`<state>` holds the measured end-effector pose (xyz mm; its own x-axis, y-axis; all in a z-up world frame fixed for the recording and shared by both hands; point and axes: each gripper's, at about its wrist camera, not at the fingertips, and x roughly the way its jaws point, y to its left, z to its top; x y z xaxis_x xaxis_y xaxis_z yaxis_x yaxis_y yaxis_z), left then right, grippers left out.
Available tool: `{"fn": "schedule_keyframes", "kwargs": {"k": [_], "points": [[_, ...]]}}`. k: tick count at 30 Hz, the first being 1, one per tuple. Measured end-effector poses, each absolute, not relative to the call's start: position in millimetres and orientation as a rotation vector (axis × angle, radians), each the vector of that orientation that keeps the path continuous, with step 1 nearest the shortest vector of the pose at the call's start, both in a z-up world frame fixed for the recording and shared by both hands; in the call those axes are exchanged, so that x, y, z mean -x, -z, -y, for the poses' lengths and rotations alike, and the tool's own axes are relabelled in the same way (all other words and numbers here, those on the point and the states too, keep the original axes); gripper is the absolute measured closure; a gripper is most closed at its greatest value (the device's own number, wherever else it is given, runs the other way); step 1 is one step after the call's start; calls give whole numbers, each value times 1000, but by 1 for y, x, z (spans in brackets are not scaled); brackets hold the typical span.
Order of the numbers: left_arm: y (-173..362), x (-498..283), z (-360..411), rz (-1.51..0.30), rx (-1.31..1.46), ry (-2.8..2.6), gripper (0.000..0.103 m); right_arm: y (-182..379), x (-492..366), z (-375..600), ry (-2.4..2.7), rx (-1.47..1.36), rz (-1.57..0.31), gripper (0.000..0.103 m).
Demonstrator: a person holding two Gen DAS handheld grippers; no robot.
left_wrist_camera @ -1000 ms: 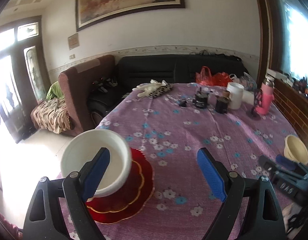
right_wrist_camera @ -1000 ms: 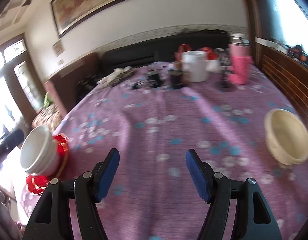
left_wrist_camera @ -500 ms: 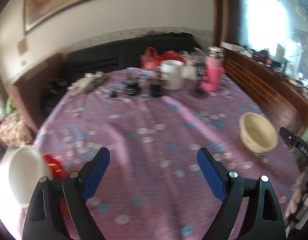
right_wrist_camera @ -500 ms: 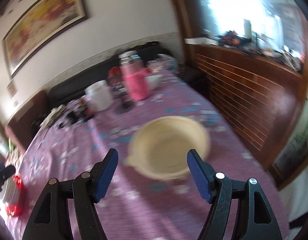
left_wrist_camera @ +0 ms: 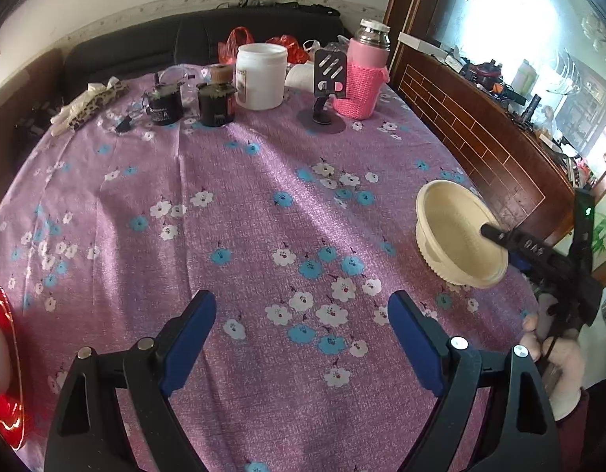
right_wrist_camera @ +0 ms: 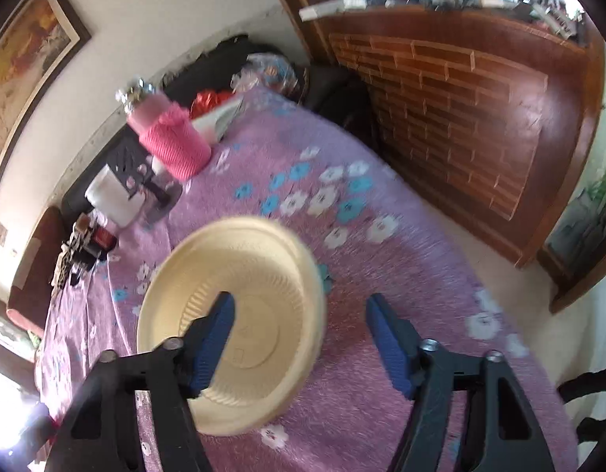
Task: Organize plates and bowls
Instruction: 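Move both grippers toward the cream spouted bowl by the brick wall, then close both grippers on the rim of the cream spouted bowl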
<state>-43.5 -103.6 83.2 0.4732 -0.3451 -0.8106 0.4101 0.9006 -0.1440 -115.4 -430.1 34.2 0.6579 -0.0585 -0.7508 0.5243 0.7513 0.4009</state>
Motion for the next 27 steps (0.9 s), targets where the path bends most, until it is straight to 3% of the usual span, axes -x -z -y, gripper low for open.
{"fn": "schedule_keyframes", "kwargs": {"k": [1,3,15,21,23,27], "points": [[-83,39,105,-984,-62,470,15,-31,112,428,345,-652,-802,53],[-83,28,112,-1003,-35,492,15,-25,108,424,329,-661,-804,57],[-60,-17,226,-1044,-119,607,18,-11,118,427,325,-721,-745,57],[-31,-25,270,-1104,-179,627,44,-13,117,420,328,-685,-762,57],[-21,-27,279,-1130,-194,631,62,-13,116,419,325,-680,-768,57],[-7,-27,285,-1165,-203,630,82,-11,115,416,322,-669,-784,66]]}}
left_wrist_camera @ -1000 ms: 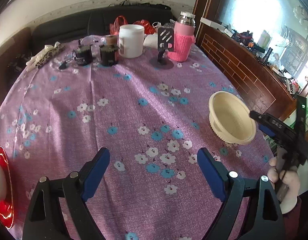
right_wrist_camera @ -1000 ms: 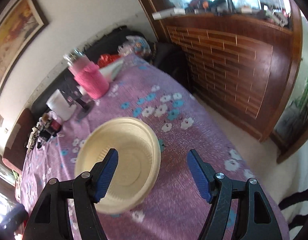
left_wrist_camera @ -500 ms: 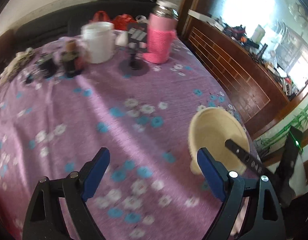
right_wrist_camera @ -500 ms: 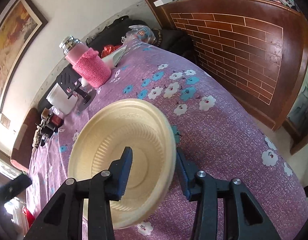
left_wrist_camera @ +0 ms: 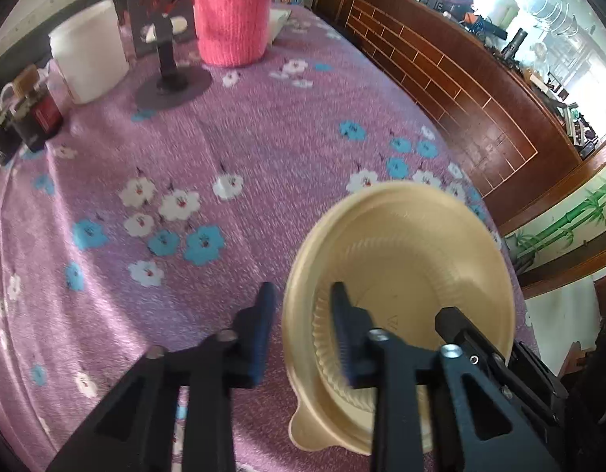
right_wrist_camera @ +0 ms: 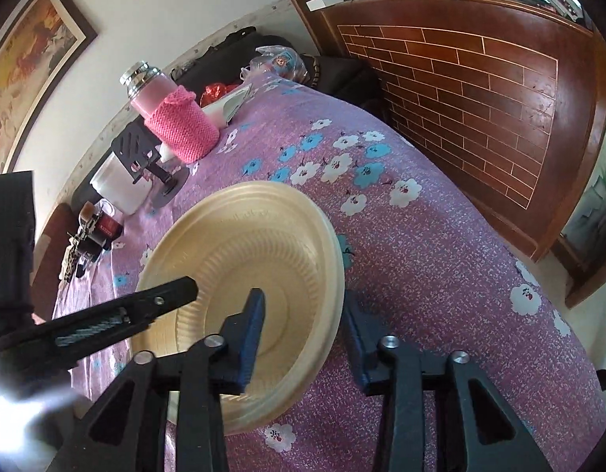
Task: Organize plates and bowls
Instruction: 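Close both grippers on the rim of the cream spouted bowl, then carry the cream bowl and lower it into the top white bowl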
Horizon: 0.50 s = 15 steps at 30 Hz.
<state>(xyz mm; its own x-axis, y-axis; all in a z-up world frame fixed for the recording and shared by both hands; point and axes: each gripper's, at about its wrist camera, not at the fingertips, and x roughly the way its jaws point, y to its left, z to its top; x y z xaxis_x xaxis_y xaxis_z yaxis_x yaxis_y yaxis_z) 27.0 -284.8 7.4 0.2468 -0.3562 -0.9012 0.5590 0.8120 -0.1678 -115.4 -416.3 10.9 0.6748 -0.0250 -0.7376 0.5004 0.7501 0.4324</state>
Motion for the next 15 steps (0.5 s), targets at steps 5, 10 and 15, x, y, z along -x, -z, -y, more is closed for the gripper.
{"fn": "schedule_keyframes", "kwargs": {"k": [5,10,15], "points": [[-9,-21,283,-1140,-193,629,90,-10,115,414,341,-650,-791,81],[-21,-12,270,-1093,-180,623,90,-12,115,411,330,-642,-769,86],[-47,1,233,-1046,-109,607,90,-28,117,395,253,-617,-697,87]]}}
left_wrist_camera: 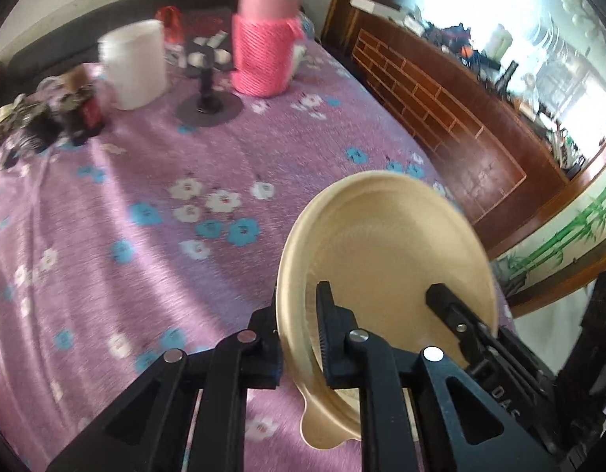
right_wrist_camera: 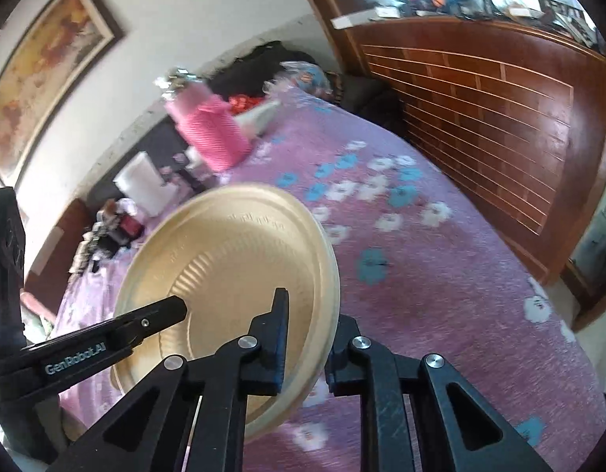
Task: Organize plates and bowls
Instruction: 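Carry the cream bowl and lower it into the top white bowl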
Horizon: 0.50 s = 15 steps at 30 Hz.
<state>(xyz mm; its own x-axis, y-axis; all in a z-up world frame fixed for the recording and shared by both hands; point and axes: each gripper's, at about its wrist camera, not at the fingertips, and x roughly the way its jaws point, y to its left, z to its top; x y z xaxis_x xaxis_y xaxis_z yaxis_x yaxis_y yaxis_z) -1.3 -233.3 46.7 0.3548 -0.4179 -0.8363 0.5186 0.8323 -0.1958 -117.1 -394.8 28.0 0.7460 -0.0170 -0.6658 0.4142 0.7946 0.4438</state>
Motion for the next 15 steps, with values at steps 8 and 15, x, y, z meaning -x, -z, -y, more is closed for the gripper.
{"fn": "schedule_keyframes", "kwargs": {"k": [8,15], "points": [[-98,34,145,-901,-42,501,90,-59,113,329,109,-613,-712,87],[-137,56,18,-804,136,336,90,-111,97,228,-78,-518,-681,87]]}}
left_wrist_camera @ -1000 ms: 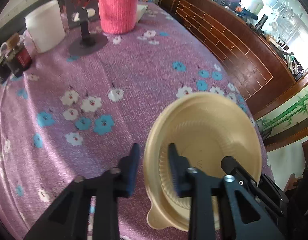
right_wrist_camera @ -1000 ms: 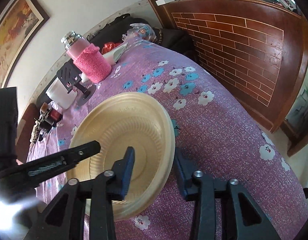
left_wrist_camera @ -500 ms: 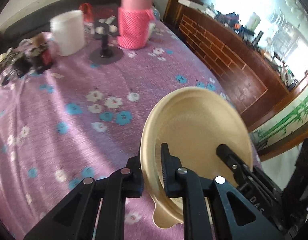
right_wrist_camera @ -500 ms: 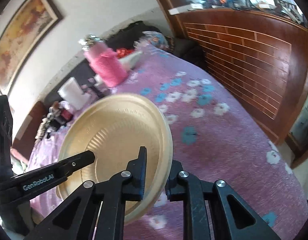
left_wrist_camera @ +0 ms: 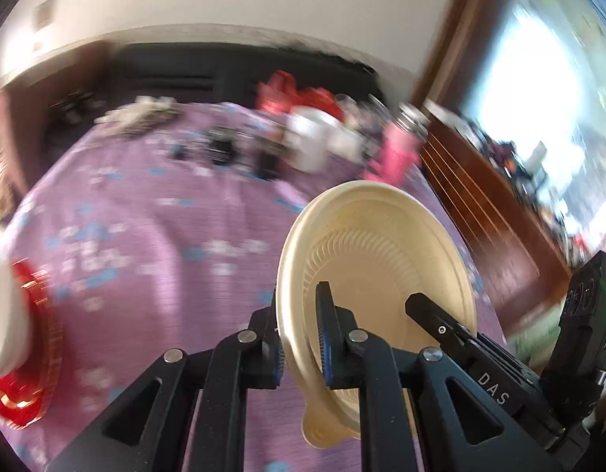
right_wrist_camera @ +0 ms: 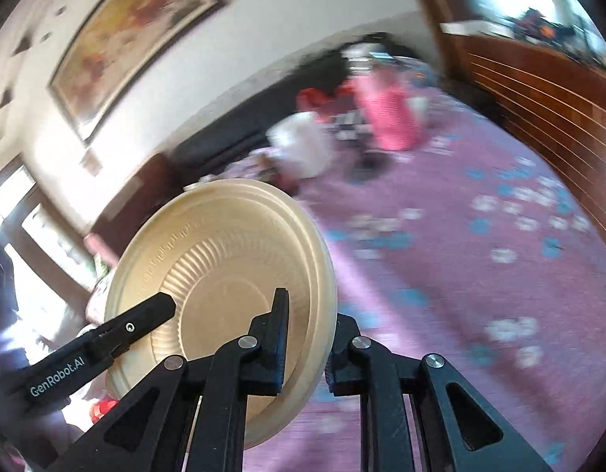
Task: Organize plates and bowls
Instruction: 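Carry the cream bowl and lower it into the top white bowl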
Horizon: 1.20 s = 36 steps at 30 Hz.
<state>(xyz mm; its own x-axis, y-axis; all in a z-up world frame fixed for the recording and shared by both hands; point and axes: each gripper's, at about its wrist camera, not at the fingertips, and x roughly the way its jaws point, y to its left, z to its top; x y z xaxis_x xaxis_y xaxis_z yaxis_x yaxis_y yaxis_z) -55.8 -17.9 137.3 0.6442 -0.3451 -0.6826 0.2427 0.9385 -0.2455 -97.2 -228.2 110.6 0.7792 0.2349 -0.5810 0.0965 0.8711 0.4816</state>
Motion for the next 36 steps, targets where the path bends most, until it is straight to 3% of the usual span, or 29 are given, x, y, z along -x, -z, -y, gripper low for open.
{"fn": "schedule_keyframes", "kwargs": {"k": [8,15,22,30,34,36], "points": [[-152,74,-142,-725,327,100,90,-150,69,64,-297,-327,-689,86],[-143,87,-253,-685,423,-91,90,-153,48,-60,-435,-207,-721,86],[-116,84,-306,-695,461,-200,89,-132,30,-135,-475,-99,-777,86],[-106,80,-309,-669,388,-260,89,-113,18,-159,-468,-43,-825,86],[-105,81,-313,-657,393,-235,76,-107,14,-166,-461,-18,-831,86],[-106,80,-312,-660,394,-228,65,-107,15,-169,-459,0,-819,86]]}}
